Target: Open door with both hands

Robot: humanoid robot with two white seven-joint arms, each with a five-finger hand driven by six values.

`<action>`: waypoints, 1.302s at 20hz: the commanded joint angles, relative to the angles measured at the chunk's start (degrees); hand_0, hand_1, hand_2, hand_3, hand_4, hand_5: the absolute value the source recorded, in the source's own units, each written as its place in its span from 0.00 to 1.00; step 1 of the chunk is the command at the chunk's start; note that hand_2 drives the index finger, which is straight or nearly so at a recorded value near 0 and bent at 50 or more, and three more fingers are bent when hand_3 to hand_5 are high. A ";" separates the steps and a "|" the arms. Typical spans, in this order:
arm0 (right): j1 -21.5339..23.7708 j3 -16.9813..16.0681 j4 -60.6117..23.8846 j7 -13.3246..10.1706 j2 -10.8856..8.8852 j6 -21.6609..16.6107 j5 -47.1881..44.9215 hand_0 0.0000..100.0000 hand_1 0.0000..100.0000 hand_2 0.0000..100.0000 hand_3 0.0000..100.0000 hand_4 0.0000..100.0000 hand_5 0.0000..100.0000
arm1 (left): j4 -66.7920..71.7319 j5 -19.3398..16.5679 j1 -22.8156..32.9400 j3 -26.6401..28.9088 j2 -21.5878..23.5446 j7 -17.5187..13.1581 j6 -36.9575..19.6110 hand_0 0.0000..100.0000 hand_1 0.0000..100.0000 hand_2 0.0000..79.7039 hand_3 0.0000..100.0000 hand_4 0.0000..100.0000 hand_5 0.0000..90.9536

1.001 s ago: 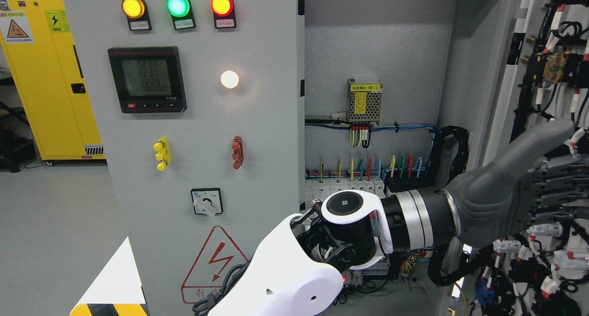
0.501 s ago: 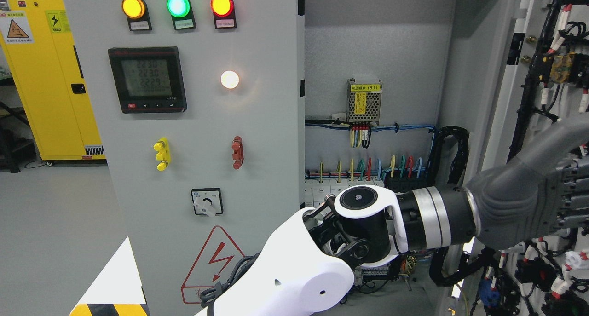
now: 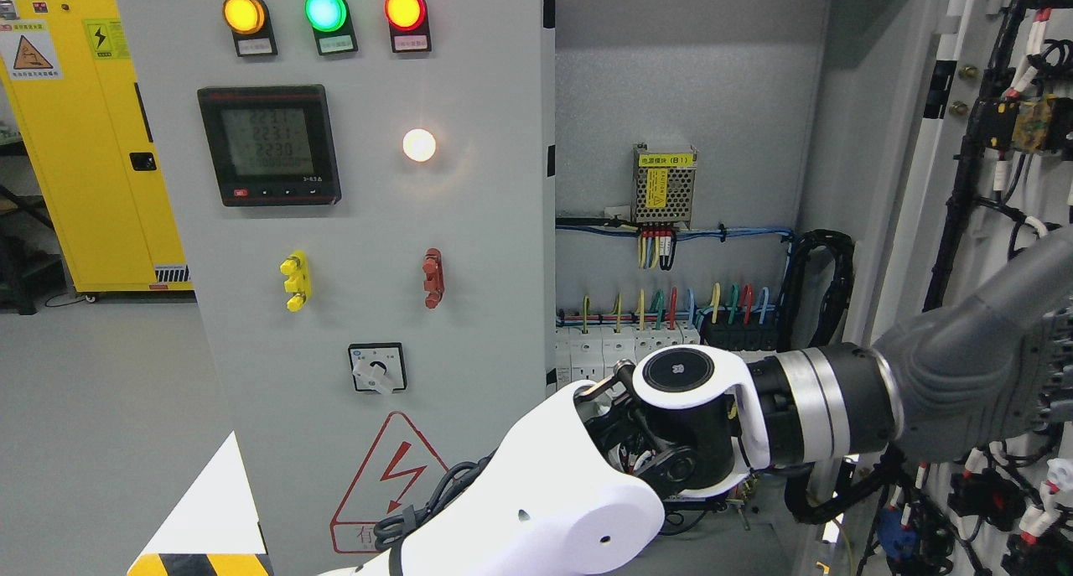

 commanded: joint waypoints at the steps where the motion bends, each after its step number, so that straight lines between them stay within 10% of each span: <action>1: -0.04 -0.01 0.00 0.05 -1.85 -0.04 0.00 0.22 0.00 0.00 0.00 0.00 0.00 | 0.63 1.39 -0.67 -2.84 -0.18 -0.06 -0.13 0.00 0.00 0.00 0.00 0.00 0.00; 20: 0.05 0.08 0.00 0.05 -1.49 -0.04 0.00 0.22 0.00 0.00 0.00 0.00 0.00 | -9.99 -1.77 9.07 12.00 5.79 -0.23 7.52 0.00 0.00 0.00 0.00 0.00 0.00; 26: 0.14 0.08 0.00 0.05 -1.41 -0.04 0.00 0.22 0.00 0.00 0.00 0.00 0.00 | -18.87 -14.58 26.09 12.62 12.21 0.12 6.47 0.00 0.00 0.00 0.00 0.00 0.00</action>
